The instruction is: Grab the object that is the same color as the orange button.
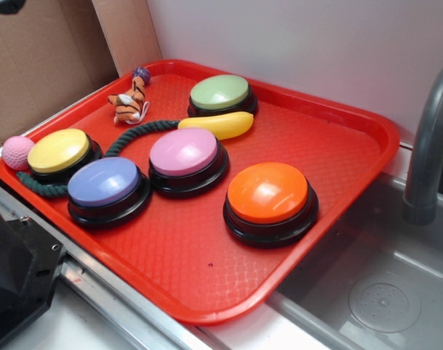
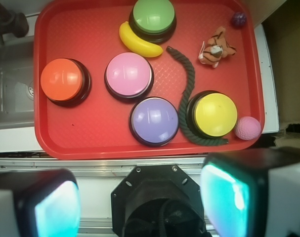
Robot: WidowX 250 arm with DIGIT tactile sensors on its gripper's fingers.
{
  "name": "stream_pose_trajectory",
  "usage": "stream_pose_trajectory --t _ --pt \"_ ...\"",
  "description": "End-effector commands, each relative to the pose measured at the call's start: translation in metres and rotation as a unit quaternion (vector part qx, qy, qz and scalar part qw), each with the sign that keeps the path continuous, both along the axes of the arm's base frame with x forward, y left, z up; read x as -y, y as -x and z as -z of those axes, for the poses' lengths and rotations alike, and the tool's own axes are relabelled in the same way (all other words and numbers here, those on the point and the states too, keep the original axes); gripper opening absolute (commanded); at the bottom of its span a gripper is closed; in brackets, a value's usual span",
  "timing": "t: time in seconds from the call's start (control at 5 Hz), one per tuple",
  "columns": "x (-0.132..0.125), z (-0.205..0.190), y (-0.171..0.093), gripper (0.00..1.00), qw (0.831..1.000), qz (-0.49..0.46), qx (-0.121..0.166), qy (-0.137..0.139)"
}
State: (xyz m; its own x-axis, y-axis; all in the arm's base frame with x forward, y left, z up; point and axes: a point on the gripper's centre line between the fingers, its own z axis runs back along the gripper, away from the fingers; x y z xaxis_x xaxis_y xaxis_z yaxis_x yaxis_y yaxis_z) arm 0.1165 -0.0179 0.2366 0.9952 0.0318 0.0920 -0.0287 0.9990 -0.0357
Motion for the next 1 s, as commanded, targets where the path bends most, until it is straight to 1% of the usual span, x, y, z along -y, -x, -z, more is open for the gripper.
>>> stream_pose_trajectory --t 0.0,0.2,0.4,0.6,0.8 --pt "0.000 0.000 0.000 1.00 1.000 0.000 0.000 0.000" --pt "-0.026 0.012 -0.012 1.00 0.999 -0.029 0.003 -0.018" --pt "-0.060 0.030 -0.030 1.00 0.996 -0.083 0.014 -0.030" --pt "-0.089 0.053 -0.048 1.00 0.983 -0.176 -0.003 -0.049" --pt "-0.118 0.084 -0.069 1.00 0.964 -0.262 0.023 -0.034"
